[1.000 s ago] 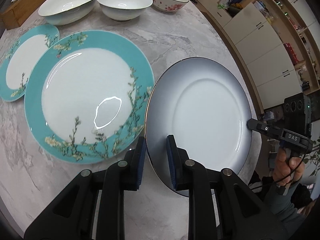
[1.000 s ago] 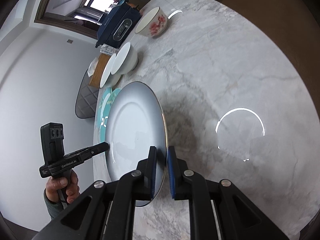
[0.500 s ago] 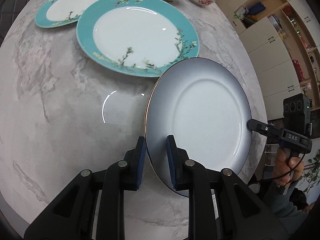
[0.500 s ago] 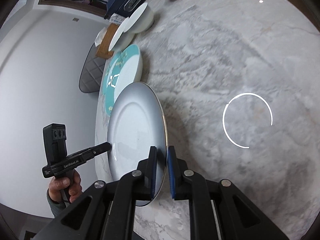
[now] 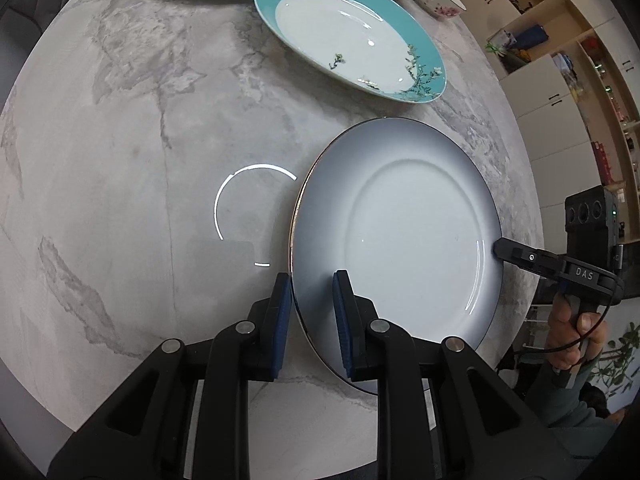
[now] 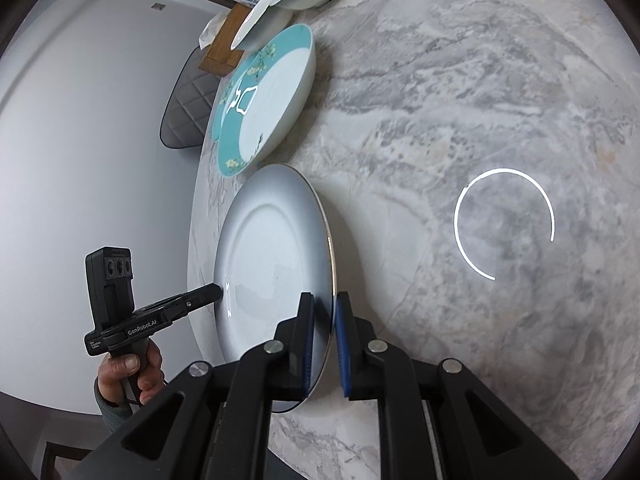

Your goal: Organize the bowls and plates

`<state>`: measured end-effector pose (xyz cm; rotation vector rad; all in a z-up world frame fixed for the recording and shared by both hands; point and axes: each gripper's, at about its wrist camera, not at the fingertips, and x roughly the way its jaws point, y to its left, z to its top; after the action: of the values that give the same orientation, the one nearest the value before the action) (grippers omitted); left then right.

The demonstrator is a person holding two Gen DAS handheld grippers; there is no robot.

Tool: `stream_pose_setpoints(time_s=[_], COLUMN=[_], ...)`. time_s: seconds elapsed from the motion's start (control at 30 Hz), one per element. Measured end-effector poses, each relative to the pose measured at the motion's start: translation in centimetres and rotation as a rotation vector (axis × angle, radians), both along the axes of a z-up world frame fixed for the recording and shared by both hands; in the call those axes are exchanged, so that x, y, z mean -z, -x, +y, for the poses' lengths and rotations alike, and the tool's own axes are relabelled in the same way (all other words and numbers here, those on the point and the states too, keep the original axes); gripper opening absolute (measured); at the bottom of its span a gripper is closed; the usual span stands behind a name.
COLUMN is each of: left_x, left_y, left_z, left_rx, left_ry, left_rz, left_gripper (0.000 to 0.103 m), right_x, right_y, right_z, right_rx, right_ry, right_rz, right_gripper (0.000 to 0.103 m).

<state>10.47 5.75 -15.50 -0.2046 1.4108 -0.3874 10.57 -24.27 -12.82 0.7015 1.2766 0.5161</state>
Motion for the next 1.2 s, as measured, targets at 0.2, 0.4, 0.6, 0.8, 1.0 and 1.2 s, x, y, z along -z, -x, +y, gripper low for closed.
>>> stream_pose_setpoints(time_s=[0.2,0.4,0.6,0.8,1.0,1.2], left_x=[0.7,1.1,1.0,1.0,-2.3,-5.8], left_y=[0.3,0.7,0.5,0.2,-0.3,-3.5], left_z=[1.0,2.3,2.2,2.7,5.8,9.4], left_rx=[-0.021,-0.04,-0.041,-0.054,-0.125,-0.227], left_ry=[-0.001,0.004,0.017,0.065,0.088,0.147], left_rz=[-0.007,0.0,-0.016,-0.013,-0.102,-0.256], left_gripper=[0.019,0.018,0.018,0.031,0.052,0.07], right_x=[0.4,0.9,1.0,0.8,-1.3,-6.4], right_y=[0.0,-0.6,-0.7,-0.2,0.4,-1.6], right_z=[1.4,3.0,3.5,3.3,1.0,-0.8], right_rx=[-0.015,-0.035,-0.046,-0.058,-0.027,0.01], right_ry=[0.018,0.032,0.07,0.053,0.109,0.112], right_rz=[0.003,0.013,0.006,-0.005,-0.064,-0.185], right_gripper=[0.014,0.015,0.018,0.034,0.049,0.078])
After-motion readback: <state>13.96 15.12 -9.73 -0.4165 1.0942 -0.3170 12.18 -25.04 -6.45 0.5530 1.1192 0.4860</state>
